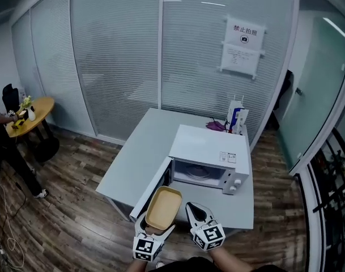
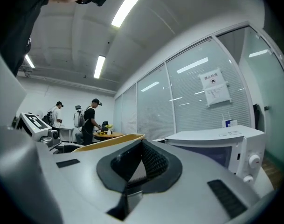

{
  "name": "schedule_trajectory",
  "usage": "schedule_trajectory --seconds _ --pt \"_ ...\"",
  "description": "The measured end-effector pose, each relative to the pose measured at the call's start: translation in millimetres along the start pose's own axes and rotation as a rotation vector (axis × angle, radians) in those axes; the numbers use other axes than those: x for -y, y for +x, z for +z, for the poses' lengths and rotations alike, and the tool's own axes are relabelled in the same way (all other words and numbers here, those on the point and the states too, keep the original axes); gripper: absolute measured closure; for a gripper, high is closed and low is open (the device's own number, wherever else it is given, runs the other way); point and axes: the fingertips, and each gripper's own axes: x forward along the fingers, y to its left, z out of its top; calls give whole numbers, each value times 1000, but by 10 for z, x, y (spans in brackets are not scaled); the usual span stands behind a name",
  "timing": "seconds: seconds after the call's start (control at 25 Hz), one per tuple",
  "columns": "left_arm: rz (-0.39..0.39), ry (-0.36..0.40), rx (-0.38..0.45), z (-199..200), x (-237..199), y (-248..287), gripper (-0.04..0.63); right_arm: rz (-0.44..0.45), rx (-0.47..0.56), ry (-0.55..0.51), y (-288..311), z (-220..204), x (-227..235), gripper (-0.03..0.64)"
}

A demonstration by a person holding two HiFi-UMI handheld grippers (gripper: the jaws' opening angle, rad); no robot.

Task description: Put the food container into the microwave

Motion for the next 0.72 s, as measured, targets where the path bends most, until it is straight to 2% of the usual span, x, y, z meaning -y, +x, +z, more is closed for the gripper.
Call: schedule_trajectory --seconds 0.36,0.72 --pt "-96 -5 -12 -71 119 526 101 -126 -39 2 -87 -182 522 611" --pt "-140 -5 -61 -182 341 1121 101 -148 -82 -5 -44 -395 1081 611"
